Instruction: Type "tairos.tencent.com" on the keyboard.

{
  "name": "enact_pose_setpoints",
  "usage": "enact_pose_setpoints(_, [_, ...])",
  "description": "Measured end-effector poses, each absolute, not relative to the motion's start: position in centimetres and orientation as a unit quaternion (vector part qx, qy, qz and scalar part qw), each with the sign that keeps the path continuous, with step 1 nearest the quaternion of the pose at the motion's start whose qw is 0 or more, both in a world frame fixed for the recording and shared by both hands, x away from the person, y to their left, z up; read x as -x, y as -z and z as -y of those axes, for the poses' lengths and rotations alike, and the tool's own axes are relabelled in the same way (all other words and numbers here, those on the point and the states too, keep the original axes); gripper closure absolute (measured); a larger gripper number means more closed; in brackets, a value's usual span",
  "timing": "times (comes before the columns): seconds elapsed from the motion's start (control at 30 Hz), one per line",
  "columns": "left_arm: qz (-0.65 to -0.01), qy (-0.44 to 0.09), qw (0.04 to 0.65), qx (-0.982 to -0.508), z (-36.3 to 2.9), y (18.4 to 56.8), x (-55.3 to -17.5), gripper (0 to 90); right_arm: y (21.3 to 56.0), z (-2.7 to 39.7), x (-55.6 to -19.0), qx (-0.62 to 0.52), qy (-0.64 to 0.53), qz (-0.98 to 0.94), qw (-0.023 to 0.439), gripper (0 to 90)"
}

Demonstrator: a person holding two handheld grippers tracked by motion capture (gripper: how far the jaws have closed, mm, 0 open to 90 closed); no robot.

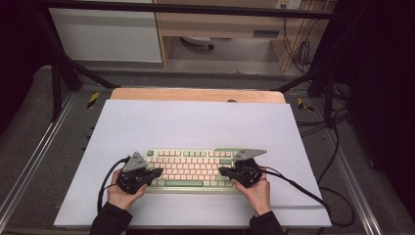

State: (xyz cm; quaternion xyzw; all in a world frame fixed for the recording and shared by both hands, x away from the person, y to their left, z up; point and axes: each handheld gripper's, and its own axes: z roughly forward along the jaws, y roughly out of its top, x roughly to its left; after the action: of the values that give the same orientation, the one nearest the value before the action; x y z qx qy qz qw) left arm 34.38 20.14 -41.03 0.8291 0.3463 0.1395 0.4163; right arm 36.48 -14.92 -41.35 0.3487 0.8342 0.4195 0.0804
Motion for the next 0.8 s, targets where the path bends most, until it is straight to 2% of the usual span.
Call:
enact_pose_setpoints(0.4, [-0.33, -0.13, 0.402, -0.844, -17.5, 41.3, -35.0, 90.0, 41.4, 15.7, -36.3, -0.352, -0.424, -0.83, 0.084, 90.0])
enact_pose_setpoints(0.8, [-0.332, -0.12, 0.394, -0.849, -17.5, 42.7, -35.2, 90.0, 41.7, 15.6, -36.2, -0.354, -0.422, -0.831, 0.08, 90.0])
